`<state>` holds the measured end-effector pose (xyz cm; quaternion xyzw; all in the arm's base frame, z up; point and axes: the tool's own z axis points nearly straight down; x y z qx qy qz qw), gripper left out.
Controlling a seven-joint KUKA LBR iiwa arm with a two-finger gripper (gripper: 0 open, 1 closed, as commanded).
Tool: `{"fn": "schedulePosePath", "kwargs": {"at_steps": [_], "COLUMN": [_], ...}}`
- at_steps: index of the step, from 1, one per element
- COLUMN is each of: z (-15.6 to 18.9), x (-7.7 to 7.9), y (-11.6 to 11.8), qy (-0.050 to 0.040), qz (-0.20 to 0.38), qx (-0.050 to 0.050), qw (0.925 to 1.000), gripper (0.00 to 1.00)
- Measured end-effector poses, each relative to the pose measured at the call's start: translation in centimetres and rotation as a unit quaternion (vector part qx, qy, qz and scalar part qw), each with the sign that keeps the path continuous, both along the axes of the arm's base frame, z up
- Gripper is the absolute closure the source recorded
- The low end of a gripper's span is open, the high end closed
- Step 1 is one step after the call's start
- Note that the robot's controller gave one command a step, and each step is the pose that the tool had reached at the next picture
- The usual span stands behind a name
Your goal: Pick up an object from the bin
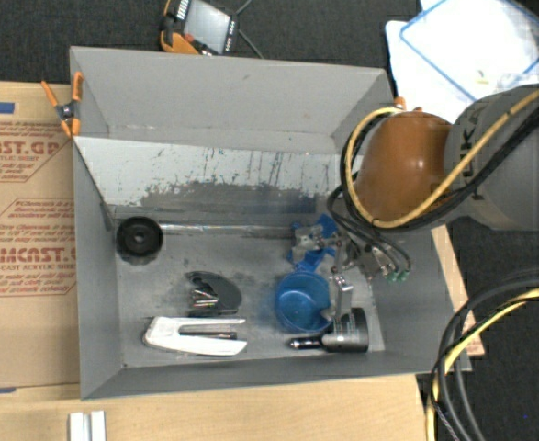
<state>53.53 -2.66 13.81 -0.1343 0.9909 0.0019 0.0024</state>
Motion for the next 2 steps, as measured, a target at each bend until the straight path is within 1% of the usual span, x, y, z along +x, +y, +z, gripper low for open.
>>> {"fn": "schedulePosePath", "kwargs": {"at_steps": [1,2], "z": [2.9,-4.4], "x": [2.4,0.8], "y": [3.4,-1.4], "qy": [-0.0174,-0.0071], "qz": [-0.019,0.051], "qx": [0.000,-0.001], "qw": [0.9997,0.9986], "gripper": [0.00,0.00]}}
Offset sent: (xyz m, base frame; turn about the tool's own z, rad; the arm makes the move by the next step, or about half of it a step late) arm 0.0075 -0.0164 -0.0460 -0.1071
